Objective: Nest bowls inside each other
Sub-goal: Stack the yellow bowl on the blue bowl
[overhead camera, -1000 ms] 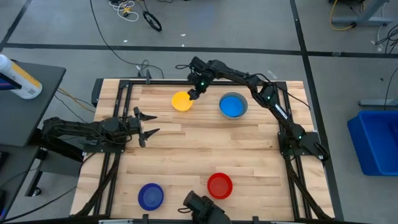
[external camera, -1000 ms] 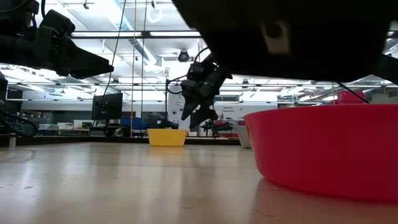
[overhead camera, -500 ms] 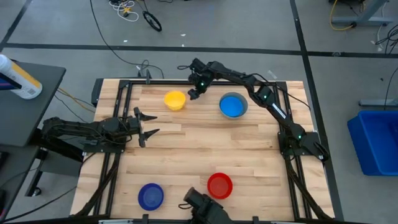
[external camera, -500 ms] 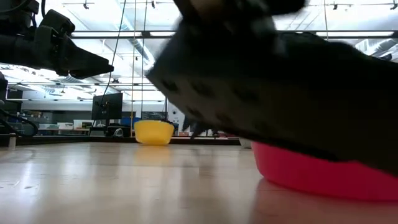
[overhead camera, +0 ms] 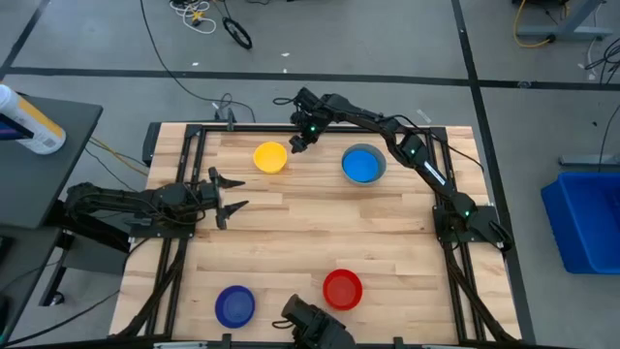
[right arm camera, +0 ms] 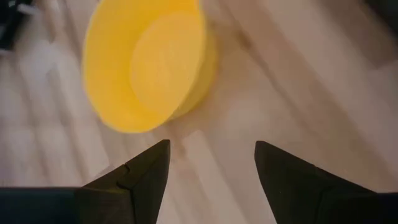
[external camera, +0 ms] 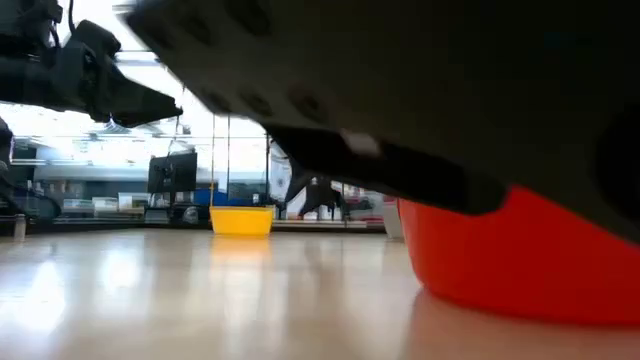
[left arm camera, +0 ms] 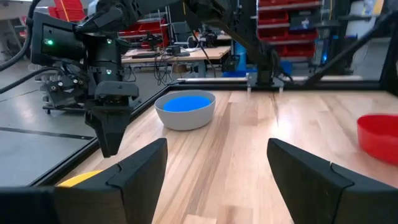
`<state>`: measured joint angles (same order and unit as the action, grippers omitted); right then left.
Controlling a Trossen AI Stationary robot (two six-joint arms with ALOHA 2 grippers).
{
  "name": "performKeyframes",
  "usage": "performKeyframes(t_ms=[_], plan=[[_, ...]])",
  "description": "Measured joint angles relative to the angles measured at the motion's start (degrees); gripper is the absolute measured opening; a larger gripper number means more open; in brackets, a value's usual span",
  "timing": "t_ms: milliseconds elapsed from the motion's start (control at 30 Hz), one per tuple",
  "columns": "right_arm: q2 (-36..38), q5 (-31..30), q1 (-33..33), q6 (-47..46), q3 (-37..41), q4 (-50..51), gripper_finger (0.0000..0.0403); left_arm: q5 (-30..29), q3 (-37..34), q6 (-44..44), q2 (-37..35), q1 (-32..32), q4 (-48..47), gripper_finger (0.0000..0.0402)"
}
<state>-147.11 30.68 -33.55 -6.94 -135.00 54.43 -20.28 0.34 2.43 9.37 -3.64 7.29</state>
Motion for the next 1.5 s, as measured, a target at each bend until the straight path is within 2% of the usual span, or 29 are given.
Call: performKeyframes(t_ms=[133,333,400,467,633,800,967,1033,1133,1367,1500], plan=[[1.44,-1.45,1.4,5.45,0.02,0.89,0.0243,-0.63,0.0,-0.59,0.01,-0.02,0.28,0.0286],[9.12,1.59,5.65,13.22,0.01,-9.93,0.0241,-3.24,0.01,-0.55,-0.01,0.0,0.33,0.0286],[12.42,1.86,7.05,15.97,-0.04,-10.61,0.022,-3.23,0.0,-0.61,0.01,0.0,0.24,0.0286],[15.49,2.19,8.44,19.31,-0.04,-9.33,0.0179,-3.23,0.0,-0.65,-0.01,0.0,0.22,0.0286],[22.38,-1.19,13.69,27.15,1.06,-0.87,0.0025,-3.23,0.01,-0.67,0.0,0.0,-0.04,0.0286],[28.81,-11.58,19.02,29.92,2.0,2.8,0.0004,-3.19,0.02,-0.77,0.01,0.0,-0.64,0.0286],[39.41,-11.66,20.22,30.93,3.86,3.99,0.0002,-2.81,0.02,-1.81,0.68,0.0,-1.44,0.0286],[45.55,-12.0,20.09,30.45,9.08,0.73,0.0002,-2.81,0.0,-1.79,1.06,0.0,-1.5,0.0286],[56.7,-12.72,19.61,28.63,23.68,-8.39,0.0002,-2.8,0.02,-1.8,1.53,0.0,-1.37,0.0286],[82.84,-15.69,18.25,20.02,73.1,-43.66,0.0001,-1.78,0.0,-2.04,1.61,0.0,0.22,0.0286],[91.91,-15.67,18.19,14.55,93.71,-61.09,0.0001,-1.06,0.01,-2.41,1.61,0.0,0.57,0.0286]])
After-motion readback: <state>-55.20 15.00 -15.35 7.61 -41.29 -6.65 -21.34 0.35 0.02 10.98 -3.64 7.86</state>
